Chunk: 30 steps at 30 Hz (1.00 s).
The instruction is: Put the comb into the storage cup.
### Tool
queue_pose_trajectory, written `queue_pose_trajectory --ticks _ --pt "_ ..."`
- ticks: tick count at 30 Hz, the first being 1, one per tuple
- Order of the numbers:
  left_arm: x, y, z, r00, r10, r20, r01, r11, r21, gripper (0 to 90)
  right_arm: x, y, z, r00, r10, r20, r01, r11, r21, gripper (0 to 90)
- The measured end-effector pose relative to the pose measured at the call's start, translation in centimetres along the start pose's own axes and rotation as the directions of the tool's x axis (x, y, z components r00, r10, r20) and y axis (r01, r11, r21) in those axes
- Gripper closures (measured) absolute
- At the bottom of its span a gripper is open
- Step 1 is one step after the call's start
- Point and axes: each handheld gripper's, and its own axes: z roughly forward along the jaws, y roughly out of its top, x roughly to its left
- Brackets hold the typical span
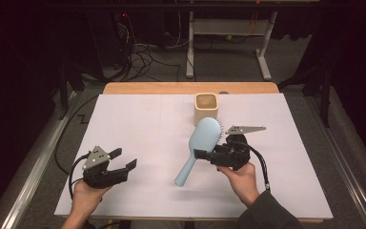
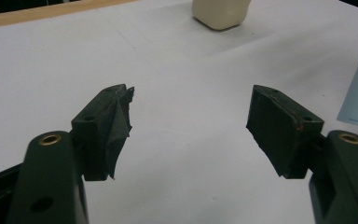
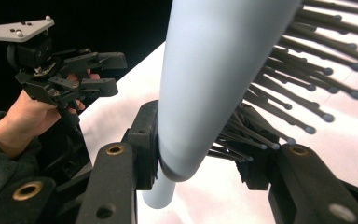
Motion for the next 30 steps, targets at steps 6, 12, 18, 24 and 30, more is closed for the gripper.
queue_pose_trajectory --ticks 6,12,18,24,30 --pt "0.9 -1.5 -0.5 0.9994 -0.032 -0.014 0.032 0.9995 -0.008 30.2 -0.1 0.2 -0.2 0.9999 -0.003 0.014 0.003 1.000 0.011 57.5" --pt "1.4 -2.5 -0.8 0.9985 -0.046 -0.031 0.045 0.9985 -0.033 30.2 -0.2 0.5 -0.4 0.9996 -0.007 0.028 0.006 1.000 0.014 57.5" --pt "1.8 -3.3 -1.0 0.9967 -0.062 -0.052 0.059 0.9967 -0.055 29.6 -0.2 0.9 -0.8 0.9987 -0.019 0.047 0.019 1.000 0.016 57.4" --pt "2.4 -4.1 -0.9 0.9934 -0.077 -0.085 0.072 0.9959 -0.055 29.6 -0.6 1.2 -1.5 0.9960 -0.024 0.086 0.022 0.999 0.026 57.3" --pt "2.8 -4.3 -0.9 0.9912 -0.089 -0.098 0.083 0.9949 -0.057 29.7 -1.2 1.5 -2.3 0.9923 -0.024 0.121 0.021 0.999 0.024 57.2"
